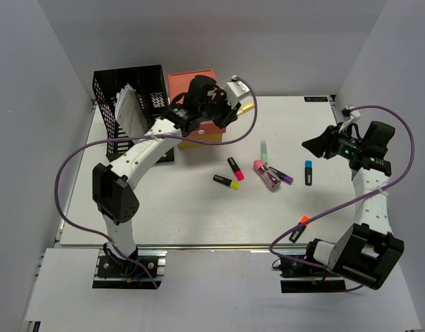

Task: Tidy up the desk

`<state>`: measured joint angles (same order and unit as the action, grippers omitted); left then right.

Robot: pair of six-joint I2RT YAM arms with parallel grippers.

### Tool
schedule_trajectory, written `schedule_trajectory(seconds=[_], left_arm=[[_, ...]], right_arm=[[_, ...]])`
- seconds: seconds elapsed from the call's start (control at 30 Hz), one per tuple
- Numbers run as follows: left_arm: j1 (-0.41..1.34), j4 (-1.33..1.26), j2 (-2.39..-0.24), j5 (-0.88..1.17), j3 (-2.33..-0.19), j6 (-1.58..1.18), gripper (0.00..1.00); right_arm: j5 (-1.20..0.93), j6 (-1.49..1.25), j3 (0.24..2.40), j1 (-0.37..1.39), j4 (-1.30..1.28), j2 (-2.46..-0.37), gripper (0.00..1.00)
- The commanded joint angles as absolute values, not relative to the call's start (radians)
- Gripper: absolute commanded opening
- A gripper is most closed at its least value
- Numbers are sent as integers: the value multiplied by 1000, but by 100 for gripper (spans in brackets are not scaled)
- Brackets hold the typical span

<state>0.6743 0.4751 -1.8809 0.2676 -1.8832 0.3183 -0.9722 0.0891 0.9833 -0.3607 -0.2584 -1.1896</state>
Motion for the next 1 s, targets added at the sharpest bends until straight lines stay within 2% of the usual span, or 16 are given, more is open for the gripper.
schedule_trajectory(seconds=[0.0,0.53,0.63,0.67,0.77,0.8,0.9,0.97], left_arm=[[618,551,-1789,331,-1830,399,9],[442,479,-1730,353,-1683,486,8],[419,466,-1726,347,-1664,486,11],[410,463,-1723,347,-1655,486,13],[400,449,-1709,330,-1635,486,30],[400,440,-1701,324,-1629,485,40],[391,423,-1683,308,-1611,485,51],[391,411,-1675,299,-1609,483,52]], right_arm=[[-991,103,971,-367,-224,-1166,44],[-994,103,963,-368,-216,-1166,44],[-994,103,962,-367,-215,-1164,44],[-996,104,962,-368,-213,-1164,44],[-997,103,962,-368,-213,-1164,44],[-997,104,962,-368,-213,-1164,44],[-999,103,962,-368,-212,-1164,44],[-999,103,960,-370,-212,-1166,44]])
